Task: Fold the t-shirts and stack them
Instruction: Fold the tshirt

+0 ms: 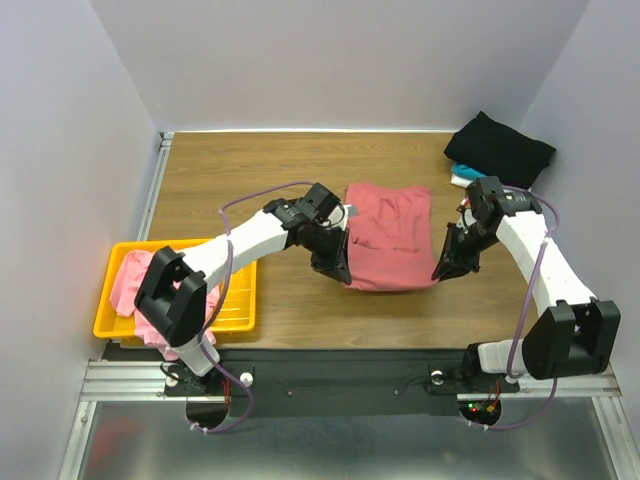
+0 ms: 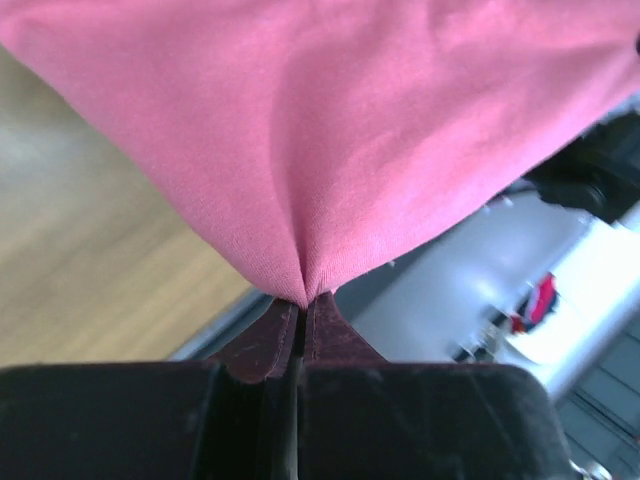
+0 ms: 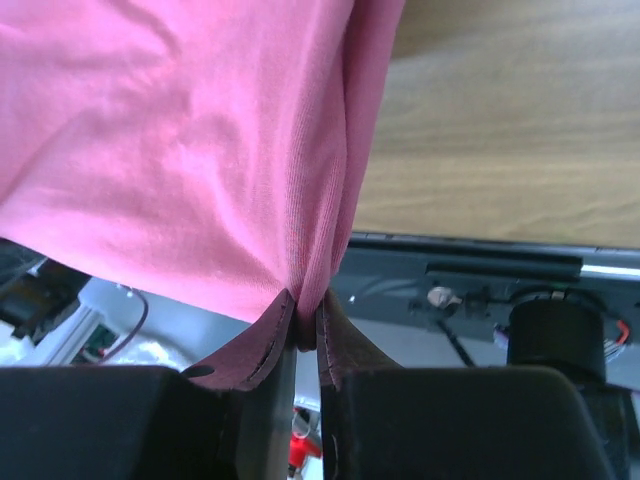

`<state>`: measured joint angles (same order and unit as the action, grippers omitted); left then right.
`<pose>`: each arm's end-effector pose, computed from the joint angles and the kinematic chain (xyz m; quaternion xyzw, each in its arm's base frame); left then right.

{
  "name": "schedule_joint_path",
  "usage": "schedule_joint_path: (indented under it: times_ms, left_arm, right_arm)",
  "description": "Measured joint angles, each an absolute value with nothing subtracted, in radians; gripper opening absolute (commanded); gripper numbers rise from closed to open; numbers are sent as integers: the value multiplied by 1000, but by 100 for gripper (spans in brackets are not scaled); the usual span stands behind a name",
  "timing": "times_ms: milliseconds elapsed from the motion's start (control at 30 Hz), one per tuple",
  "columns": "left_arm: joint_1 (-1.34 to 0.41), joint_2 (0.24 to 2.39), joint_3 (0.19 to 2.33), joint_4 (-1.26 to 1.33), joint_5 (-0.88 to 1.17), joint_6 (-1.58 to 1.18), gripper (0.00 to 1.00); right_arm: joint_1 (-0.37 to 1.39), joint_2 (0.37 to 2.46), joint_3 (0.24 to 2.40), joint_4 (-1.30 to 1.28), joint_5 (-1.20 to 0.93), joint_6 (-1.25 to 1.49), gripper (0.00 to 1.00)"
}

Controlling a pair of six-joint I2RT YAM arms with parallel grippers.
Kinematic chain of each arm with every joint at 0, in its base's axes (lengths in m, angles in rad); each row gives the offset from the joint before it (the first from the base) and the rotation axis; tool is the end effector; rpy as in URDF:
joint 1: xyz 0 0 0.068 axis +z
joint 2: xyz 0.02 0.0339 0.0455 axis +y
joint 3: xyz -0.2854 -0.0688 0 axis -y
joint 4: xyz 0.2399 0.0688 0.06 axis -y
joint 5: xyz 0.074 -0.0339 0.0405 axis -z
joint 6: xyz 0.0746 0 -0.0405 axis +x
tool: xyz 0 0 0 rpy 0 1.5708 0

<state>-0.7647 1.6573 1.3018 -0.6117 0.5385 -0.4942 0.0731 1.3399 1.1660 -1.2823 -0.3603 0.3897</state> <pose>0.2396 -0.2829 0.2569 0.2025 0.9013 -0.3740 0.0821 0.2153 0.0421 0.2660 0.1447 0.9715 0.1870 0.0138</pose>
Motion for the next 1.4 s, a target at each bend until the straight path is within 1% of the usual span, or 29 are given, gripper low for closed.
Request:
schedule_joint_path:
  times_ms: [333,533,733,1067,1400]
  left_arm:
    - [-815,1548,1251,-626,620,-654,0]
    - [-813,1506,1251,-566,653,-725,0]
    - [-792,1577,1259,-542,665,-724,0]
    - [-670,1673,1266,-484,712,-704,0]
    - [-625,1805,1402,-459,772,-656,0]
  right_arm:
    - [80,1229,1168,-1337,-446,455,0]
    - [80,1280,1248,-1356,-435,472,1]
    - [80,1391,1355,-1311,-413,498,0]
    - [80,1496,1392,-1205,-397,533,0]
    - [80,1653,1586,-1132,-369,537,0]
